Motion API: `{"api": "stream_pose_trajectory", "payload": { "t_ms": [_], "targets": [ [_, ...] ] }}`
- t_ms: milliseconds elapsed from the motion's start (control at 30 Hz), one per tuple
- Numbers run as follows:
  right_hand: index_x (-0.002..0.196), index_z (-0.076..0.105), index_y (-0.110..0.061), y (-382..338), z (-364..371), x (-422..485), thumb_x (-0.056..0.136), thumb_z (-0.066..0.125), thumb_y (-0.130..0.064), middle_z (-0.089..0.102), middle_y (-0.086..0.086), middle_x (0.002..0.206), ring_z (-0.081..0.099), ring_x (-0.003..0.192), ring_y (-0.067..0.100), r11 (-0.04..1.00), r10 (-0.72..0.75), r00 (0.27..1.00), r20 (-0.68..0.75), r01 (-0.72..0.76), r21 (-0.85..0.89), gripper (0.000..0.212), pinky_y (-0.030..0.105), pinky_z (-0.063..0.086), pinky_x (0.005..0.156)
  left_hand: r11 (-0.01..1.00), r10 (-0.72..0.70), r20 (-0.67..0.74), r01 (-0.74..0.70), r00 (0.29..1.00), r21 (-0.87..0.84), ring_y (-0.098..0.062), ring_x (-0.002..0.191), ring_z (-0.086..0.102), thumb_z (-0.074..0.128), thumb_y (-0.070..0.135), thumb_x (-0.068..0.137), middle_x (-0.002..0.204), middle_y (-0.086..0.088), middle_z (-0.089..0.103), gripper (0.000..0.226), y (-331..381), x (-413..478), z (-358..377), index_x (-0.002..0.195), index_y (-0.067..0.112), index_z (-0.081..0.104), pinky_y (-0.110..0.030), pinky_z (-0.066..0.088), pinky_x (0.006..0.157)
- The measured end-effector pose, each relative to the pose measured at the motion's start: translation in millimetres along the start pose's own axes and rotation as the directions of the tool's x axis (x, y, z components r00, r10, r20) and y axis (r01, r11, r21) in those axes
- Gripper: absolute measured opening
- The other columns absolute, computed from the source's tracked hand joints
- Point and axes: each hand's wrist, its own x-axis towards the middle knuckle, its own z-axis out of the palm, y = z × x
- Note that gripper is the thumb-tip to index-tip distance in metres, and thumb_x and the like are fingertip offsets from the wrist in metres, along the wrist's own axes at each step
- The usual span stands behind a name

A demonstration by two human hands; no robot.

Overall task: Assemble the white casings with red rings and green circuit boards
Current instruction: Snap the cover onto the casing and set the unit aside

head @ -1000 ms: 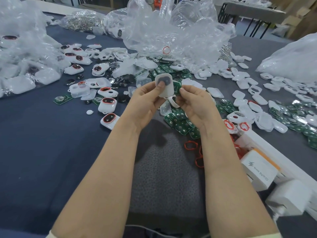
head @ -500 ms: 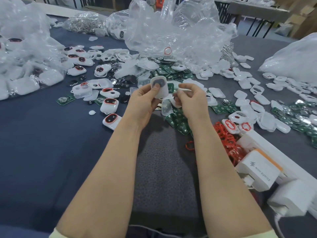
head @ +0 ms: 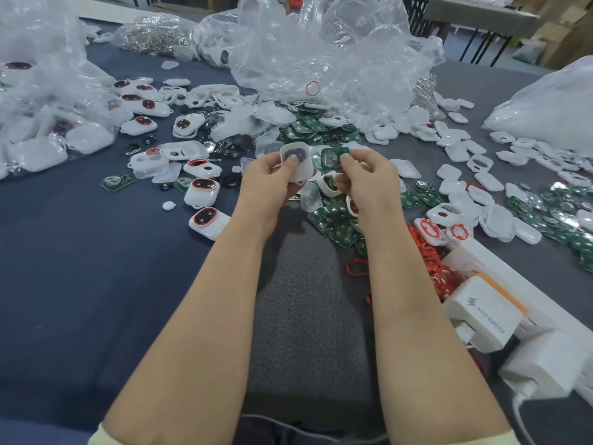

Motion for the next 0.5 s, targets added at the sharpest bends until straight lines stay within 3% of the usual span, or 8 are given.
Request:
{"api": "stream_pose_trajectory", "payload": {
  "t_ms": [100, 200, 333, 433, 500],
  "targets": [
    [0.090, 0.060, -0.022, -3, -3, -3, 0.094, 0.056, -0.008, 0.060, -0.002, 0.072, 0.058, 0.052, 0.000, 0.997, -0.043, 0.999, 0.033, 0.041, 0.059, 0.014, 0.022, 0.055, 0.062, 0.996, 0.020, -0.014, -0.019, 1.000, 0.087, -0.027, 0.099, 0.065, 0.051, 0.002, 0.097, 0.106, -0.019, 0.066, 0.023, 0, 0, 0, 0.117, -0.002, 0.059, -0.032, 0.055, 0.086],
    [0.097, 0.063, -0.020, -9, -6, -5, 0.096, 0.052, -0.006, 0.060, 0.000, 0.076, 0.058, 0.054, 0.000, 0.994, -0.107, 0.989, 0.099, 0.103, 0.048, 0.018, 0.019, 0.054, 0.061, 0.989, 0.019, -0.015, -0.017, 1.000, 0.145, -0.025, 0.095, 0.066, 0.053, 0.003, 0.096, 0.102, -0.017, 0.068, 0.023, -1, 1, -1, 0.118, 0.001, 0.060, -0.034, 0.056, 0.086],
    [0.107, 0.064, -0.014, -14, -8, -6, 0.096, 0.052, -0.004, 0.062, 0.000, 0.081, 0.058, 0.055, 0.000, 0.986, -0.161, 0.972, 0.170, 0.167, -0.023, 0.020, 0.019, 0.054, 0.062, 0.989, 0.014, 0.014, -0.016, 1.000, 0.146, -0.017, 0.079, 0.066, 0.054, 0.002, 0.095, 0.085, -0.005, 0.068, 0.014, -2, 1, 0, 0.098, 0.011, 0.064, -0.027, 0.057, 0.077],
    [0.096, 0.060, -0.012, -16, -6, -9, 0.093, 0.057, -0.005, 0.062, -0.002, 0.076, 0.057, 0.055, 0.002, 0.976, -0.196, 0.967, 0.164, 0.208, -0.065, 0.008, 0.018, 0.053, 0.059, 0.993, 0.006, 0.059, -0.013, 0.998, 0.118, -0.013, 0.076, 0.065, 0.054, 0.006, 0.096, 0.081, -0.002, 0.069, 0.018, -3, 1, 0, 0.088, 0.017, 0.065, -0.025, 0.057, 0.073],
    [0.087, 0.060, -0.020, -17, -5, -9, 0.092, 0.059, -0.008, 0.062, -0.005, 0.073, 0.056, 0.058, 0.005, 0.959, -0.237, 0.957, 0.168, 0.258, -0.114, 0.013, 0.021, 0.052, 0.060, 0.996, -0.010, 0.071, 0.004, 0.997, 0.088, -0.012, 0.075, 0.065, 0.052, 0.012, 0.098, 0.079, -0.001, 0.069, 0.019, -3, 1, 0, 0.086, 0.017, 0.066, -0.022, 0.057, 0.068]
  ]
}}
